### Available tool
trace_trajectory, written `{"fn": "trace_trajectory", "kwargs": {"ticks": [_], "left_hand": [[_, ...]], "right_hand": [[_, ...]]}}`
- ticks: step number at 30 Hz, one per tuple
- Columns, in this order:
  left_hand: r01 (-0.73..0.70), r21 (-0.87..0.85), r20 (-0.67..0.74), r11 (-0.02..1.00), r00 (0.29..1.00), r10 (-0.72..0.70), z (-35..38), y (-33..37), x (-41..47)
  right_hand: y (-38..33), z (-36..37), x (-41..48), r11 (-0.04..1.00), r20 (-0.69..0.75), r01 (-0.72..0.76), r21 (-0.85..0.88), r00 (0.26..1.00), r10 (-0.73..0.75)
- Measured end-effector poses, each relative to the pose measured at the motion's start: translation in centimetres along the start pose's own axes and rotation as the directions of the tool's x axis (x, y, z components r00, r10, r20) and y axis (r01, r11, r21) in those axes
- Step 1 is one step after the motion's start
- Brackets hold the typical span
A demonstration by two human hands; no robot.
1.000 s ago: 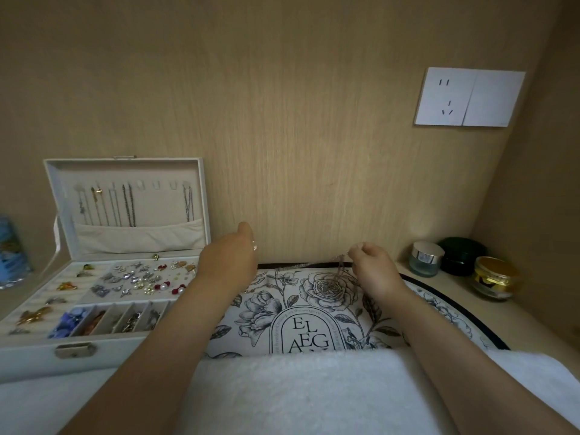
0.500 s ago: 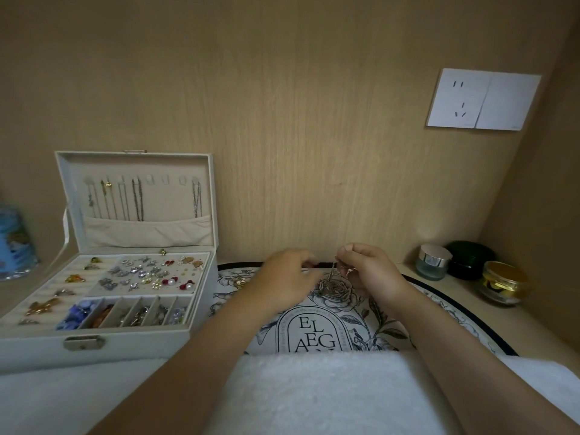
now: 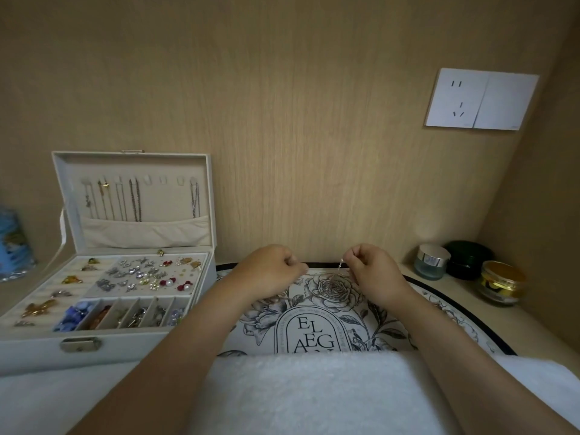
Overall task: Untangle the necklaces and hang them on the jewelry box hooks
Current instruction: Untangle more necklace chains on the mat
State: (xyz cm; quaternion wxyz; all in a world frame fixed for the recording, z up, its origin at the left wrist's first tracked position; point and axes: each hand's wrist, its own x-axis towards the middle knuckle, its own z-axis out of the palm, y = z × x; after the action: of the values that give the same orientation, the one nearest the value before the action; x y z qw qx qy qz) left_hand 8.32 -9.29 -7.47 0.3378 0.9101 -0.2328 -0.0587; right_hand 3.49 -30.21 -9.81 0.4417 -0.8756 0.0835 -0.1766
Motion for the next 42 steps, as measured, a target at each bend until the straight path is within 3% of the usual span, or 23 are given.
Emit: {"fn": "trace_trajectory", "kwargs": {"ticks": [4, 7, 10, 12, 13, 14, 16, 18, 20, 22, 24, 26, 29, 32, 34, 37, 39, 42], "left_hand": [[0.017, 0.075, 0.027, 0.997, 0.999, -0.019, -1.5, -0.5, 0.0], [-0.017, -0.014, 0.001, 1.000, 1.000, 0.017, -2.7, 0.0, -0.3], [-0.063, -0.126, 0.121, 0.990, 0.990, 0.079, -3.6, 0.9, -1.1], [-0.113, -0.188, 0.211, 0.976, 0.965, 0.152, -3.5, 1.4, -1.5], [-0.145, -0.206, 0.214, 0.968, 0.958, 0.189, -3.2, 1.5, -1.5], [-0.172, -0.217, 0.191, 0.961, 0.958, 0.214, -2.9, 1.6, -1.3], [-0.179, -0.227, 0.159, 0.957, 0.963, 0.218, -2.6, 1.3, -1.2], [-0.152, -0.230, 0.242, 0.961, 0.948, 0.208, -3.0, 1.0, -1.2], [-0.108, -0.267, 0.281, 0.958, 0.942, 0.184, -3.6, 0.6, -1.3], [-0.095, -0.251, 0.193, 0.963, 0.970, 0.146, -4.2, 0.2, -1.1], [-0.109, -0.078, 0.127, 0.991, 0.985, 0.118, -4.3, -0.6, -0.9], [-0.083, 0.098, 0.153, 0.992, 0.986, 0.067, -3.9, -1.5, -0.7], [-0.068, 0.298, 0.221, 0.952, 0.975, 0.000, -3.0, -2.3, -0.6], [-0.057, 0.387, 0.222, 0.920, 0.974, -0.034, -2.3, -2.5, -0.3], [-0.045, 0.401, 0.202, 0.915, 0.978, -0.040, -2.1, -2.6, -0.2], [-0.071, 0.422, 0.187, 0.904, 0.982, -0.010, -2.1, -2.8, -0.1], [-0.084, 0.425, 0.212, 0.901, 0.977, -0.009, -2.2, -2.8, -0.2], [-0.073, 0.322, 0.206, 0.944, 0.978, 0.005, -2.5, -2.7, -0.1]], "right_hand": [[1.1, -0.3, 0.0, 0.948, 0.003, -0.001, -0.318, 1.000, 0.002], [1.0, -0.5, -0.2, 0.834, 0.021, -0.007, -0.552, 1.000, 0.022], [0.4, -0.4, -0.5, 0.746, 0.062, 0.062, -0.663, 0.998, -0.028], [-0.5, 0.3, -0.9, 0.770, 0.168, 0.215, -0.601, 0.976, -0.141], [-1.4, 0.7, -1.3, 0.870, 0.232, 0.243, -0.428, 0.961, -0.154], [-2.4, 1.1, -1.9, 0.962, 0.309, 0.195, -0.189, 0.942, -0.130], [-3.7, 1.5, -2.6, 0.983, 0.469, 0.019, 0.184, 0.877, -0.105], [-4.1, 1.2, -2.7, 0.964, 0.553, -0.063, 0.260, 0.828, -0.095], [-3.8, 0.4, -2.5, 0.977, 0.570, -0.073, 0.202, 0.820, -0.057], [-3.6, -0.4, -2.1, 0.996, 0.538, -0.064, 0.058, 0.842, 0.023], [-3.3, -0.8, -1.8, 0.979, 0.470, 0.030, -0.201, 0.880, 0.070], [-3.0, -0.7, -1.5, 0.880, 0.381, 0.140, -0.453, 0.923, 0.050], [-3.4, 0.0, -1.8, 0.766, 0.276, 0.149, -0.625, 0.961, 0.038], [-3.8, 1.1, -2.3, 0.559, 0.222, 0.267, -0.785, 0.964, -0.149], [-3.7, 2.3, -2.6, 0.608, 0.247, 0.383, -0.696, 0.922, -0.298], [-3.4, 4.2, -3.3, 0.746, 0.358, 0.491, -0.449, 0.864, -0.353], [-3.0, 5.0, -3.2, 0.740, 0.410, 0.514, -0.434, 0.844, -0.346], [-2.5, 4.8, -2.9, 0.830, 0.367, 0.444, -0.338, 0.874, -0.319]]}}
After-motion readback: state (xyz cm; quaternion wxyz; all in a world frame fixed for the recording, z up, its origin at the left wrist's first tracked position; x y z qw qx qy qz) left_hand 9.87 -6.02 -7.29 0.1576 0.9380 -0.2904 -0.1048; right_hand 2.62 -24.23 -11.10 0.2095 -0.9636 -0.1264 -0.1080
